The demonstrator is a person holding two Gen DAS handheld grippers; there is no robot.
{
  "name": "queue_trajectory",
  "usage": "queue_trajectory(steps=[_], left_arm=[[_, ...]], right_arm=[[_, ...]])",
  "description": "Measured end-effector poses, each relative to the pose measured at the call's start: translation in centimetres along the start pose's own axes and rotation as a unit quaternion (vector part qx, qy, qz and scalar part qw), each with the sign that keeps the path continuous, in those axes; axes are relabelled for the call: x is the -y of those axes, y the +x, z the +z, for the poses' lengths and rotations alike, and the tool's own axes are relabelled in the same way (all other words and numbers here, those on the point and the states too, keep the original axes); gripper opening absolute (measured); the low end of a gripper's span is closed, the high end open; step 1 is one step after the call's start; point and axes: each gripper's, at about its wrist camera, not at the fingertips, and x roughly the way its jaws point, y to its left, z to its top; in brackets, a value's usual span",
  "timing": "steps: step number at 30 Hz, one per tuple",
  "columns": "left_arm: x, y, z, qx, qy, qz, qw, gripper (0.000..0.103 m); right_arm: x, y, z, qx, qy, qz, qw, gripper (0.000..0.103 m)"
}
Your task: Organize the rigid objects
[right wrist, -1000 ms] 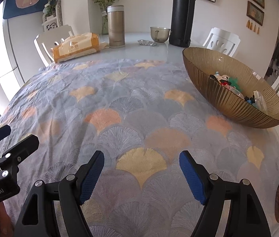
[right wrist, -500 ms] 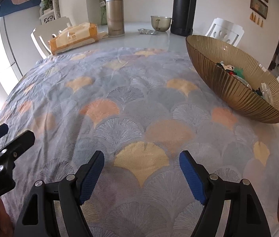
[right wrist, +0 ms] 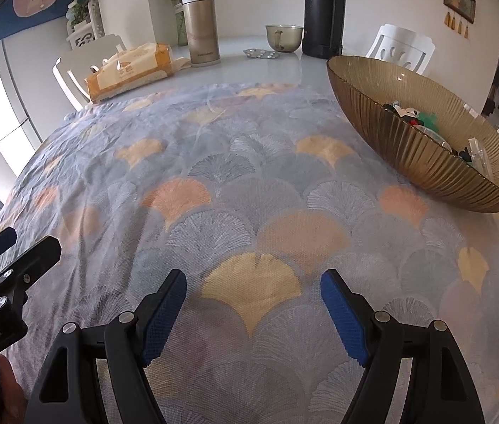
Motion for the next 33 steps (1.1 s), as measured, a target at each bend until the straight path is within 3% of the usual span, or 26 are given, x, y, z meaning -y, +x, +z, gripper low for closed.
queue_trajectory(steps=[31,33], left_arm=[[0.1,-0.6,-0.1,0.007,0.002,-0.005,1.0000,0.098],[-0.1,-0.6,0.0,0.006,-0.003,-0.009,0.9999,0.102]], right_arm=[[0.4,-1.3,-0.3,0.032,0.004,-0.019,0.999,0.079],[0.4,-1.3,-0.3,0.032,0.004,-0.019,0.999,0.079]])
